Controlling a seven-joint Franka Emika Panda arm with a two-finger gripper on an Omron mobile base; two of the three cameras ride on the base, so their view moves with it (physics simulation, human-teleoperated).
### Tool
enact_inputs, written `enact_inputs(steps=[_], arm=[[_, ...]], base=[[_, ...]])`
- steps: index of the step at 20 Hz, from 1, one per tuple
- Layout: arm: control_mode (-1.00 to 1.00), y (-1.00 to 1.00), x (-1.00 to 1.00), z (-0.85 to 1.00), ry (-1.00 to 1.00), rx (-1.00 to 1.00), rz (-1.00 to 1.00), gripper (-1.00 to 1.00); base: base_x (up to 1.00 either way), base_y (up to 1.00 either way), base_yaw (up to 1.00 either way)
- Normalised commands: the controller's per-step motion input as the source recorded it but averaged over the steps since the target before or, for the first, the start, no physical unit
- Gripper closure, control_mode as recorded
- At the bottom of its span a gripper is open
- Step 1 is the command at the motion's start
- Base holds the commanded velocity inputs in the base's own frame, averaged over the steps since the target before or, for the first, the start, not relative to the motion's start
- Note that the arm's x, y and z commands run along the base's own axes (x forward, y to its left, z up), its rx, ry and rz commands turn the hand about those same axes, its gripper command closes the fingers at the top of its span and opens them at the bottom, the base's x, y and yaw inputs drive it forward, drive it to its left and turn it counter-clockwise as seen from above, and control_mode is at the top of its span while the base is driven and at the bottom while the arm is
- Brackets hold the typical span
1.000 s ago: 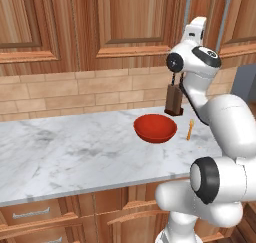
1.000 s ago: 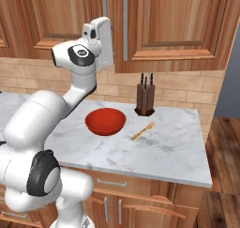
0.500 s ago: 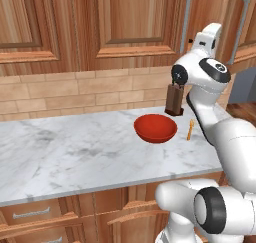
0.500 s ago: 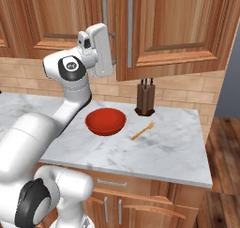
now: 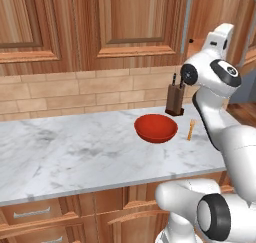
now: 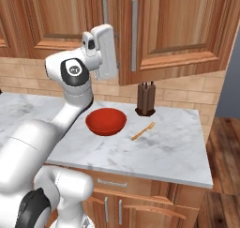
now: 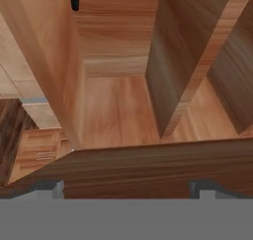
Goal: Pick the pan from the cabinet and place it on the stove. Then turn on the stove burner for the pan.
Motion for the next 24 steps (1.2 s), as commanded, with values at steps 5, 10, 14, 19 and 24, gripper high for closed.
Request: enact_inputs(steps=[5,10,14,19,24], arm=[[-1.00,-0.73,-0.52,0.00,0.00,0.07,-0.02,-1.00],[-1.00,-0.64,-0.79,0.00,-0.02,0.08,-0.05,-1.00],[-1.00,-0.61,-0.75,0.00,-0.01,0.08,-0.06,-1.00],[-1.00,-0.62,-0.54,0.00,0.00,0.08,-0.05,-1.00],[-1.00,-0.65,-0.38,0.00,0.00,0.09,-0.04,-1.00]], base=[[0.00,0.00,0.00],[0.00,0.00,0.00],[0.00,0.00,0.00],[0.00,0.00,0.00],[0.00,0.00,0.00]])
